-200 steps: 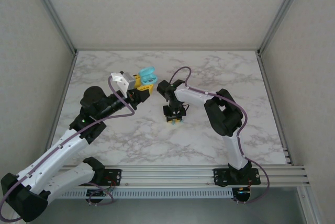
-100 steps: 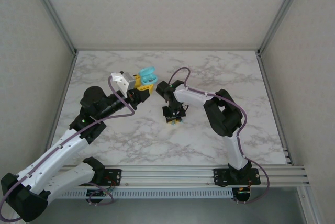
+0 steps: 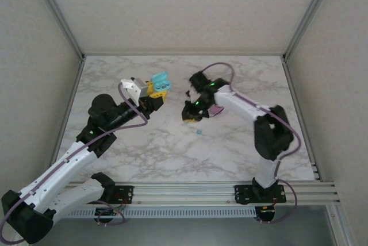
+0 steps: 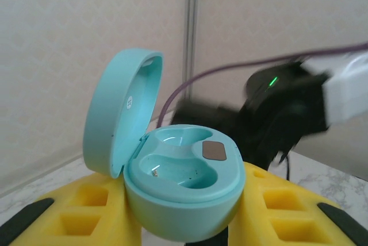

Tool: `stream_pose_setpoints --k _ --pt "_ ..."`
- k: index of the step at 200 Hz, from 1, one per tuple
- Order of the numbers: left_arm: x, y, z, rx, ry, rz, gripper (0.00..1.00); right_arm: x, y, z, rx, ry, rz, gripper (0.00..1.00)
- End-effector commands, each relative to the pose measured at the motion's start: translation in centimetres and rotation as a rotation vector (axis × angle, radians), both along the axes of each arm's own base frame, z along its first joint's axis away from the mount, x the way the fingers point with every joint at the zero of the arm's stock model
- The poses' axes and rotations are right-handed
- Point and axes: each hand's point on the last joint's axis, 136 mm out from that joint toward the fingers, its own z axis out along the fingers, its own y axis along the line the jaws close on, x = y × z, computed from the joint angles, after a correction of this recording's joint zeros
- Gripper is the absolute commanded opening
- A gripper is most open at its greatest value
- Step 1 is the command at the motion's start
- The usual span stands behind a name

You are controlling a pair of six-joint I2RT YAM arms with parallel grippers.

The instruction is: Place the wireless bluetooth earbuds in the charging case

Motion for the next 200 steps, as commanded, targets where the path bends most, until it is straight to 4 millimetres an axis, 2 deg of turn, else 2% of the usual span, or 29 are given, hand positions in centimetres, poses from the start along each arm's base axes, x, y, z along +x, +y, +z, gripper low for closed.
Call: stream_pose_setpoints --k 1,31,76,144,200 --pt "0.8 1.0 -0.3 -0.023 0.009 0.038 0.20 -1.5 1.2 8.0 0.384 0.022 0.139 0.17" --pt "1.5 1.9 -0.5 -0.034 0.015 0.065 0.20 -2.4 0.5 13.7 0.609 0.043 0.213 0.17" --pt "1.9 1.6 -1.5 -0.005 0.030 0.044 0.20 -3.5 0.3 19.0 0.739 -0.009 0.274 0.17" --pt "1.3 -0.6 -2.9 0.063 0.023 -0.071 0.20 -3.4 0.1 23.0 0.749 -0.095 0.247 0.18" --pt "1.1 -1.9 -3.0 0.080 0.011 -0.113 0.20 -2.1 0.3 23.9 0.727 -0.109 0.158 0.19"
